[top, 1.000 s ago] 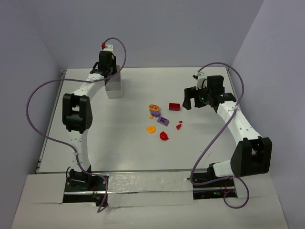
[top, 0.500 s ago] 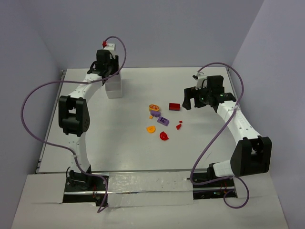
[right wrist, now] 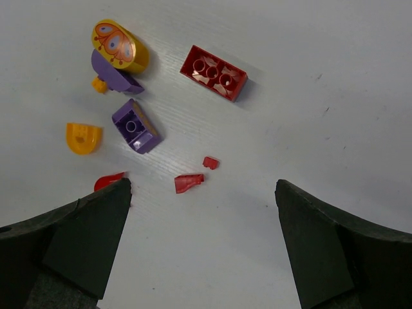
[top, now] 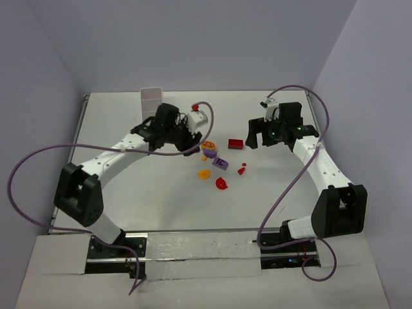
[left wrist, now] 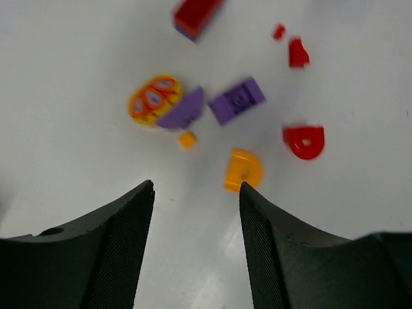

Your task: Sort the legos into containers by color

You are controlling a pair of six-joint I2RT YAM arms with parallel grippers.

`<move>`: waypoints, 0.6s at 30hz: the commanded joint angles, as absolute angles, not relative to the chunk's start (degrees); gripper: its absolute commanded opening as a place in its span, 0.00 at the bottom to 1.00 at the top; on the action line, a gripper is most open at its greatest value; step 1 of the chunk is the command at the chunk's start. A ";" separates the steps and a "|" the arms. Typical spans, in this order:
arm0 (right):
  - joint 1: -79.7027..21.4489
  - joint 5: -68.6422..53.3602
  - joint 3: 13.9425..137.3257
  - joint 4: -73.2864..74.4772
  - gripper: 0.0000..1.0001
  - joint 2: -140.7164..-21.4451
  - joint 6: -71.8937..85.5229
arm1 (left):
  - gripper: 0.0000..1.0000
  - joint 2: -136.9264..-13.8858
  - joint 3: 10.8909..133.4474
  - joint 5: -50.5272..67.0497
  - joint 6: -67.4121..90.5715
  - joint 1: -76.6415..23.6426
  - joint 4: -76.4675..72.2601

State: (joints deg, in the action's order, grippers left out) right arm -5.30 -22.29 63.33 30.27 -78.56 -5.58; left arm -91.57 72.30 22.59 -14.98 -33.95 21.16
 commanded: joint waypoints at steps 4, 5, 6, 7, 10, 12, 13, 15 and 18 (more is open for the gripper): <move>-4.33 -23.88 67.39 32.01 1.00 -78.73 -4.81 | 0.66 -102.08 74.48 20.39 -21.00 -44.67 30.96; -4.26 -23.95 67.51 32.17 1.00 -78.89 -4.88 | 0.69 -103.24 74.58 19.70 -21.23 -45.57 31.30; -4.19 -24.02 67.59 32.25 1.00 -79.01 -4.92 | 0.71 -104.33 74.67 19.31 -21.44 -46.33 31.66; -4.15 -24.10 67.55 32.26 1.00 -79.01 -4.94 | 0.72 -105.25 74.91 19.32 -21.60 -46.81 32.08; -4.13 -24.35 67.32 32.35 1.00 -79.01 -5.18 | 0.75 -107.55 75.59 17.44 -21.61 -47.55 31.51; -4.13 -24.62 67.23 32.44 1.00 -79.01 -5.36 | 0.76 -108.50 75.71 16.39 -21.55 -47.63 30.48; -4.13 -24.78 67.15 32.52 1.00 -79.01 -5.36 | 0.76 -109.13 76.18 15.68 -21.79 -47.55 30.16; -4.05 -24.87 67.15 32.52 1.00 -79.01 -5.36 | 0.76 -109.83 76.78 14.48 -21.80 -47.63 29.73; -4.13 -25.14 67.07 32.52 1.00 -79.01 -5.45 | 0.76 -110.38 77.75 13.04 -22.65 -47.64 29.45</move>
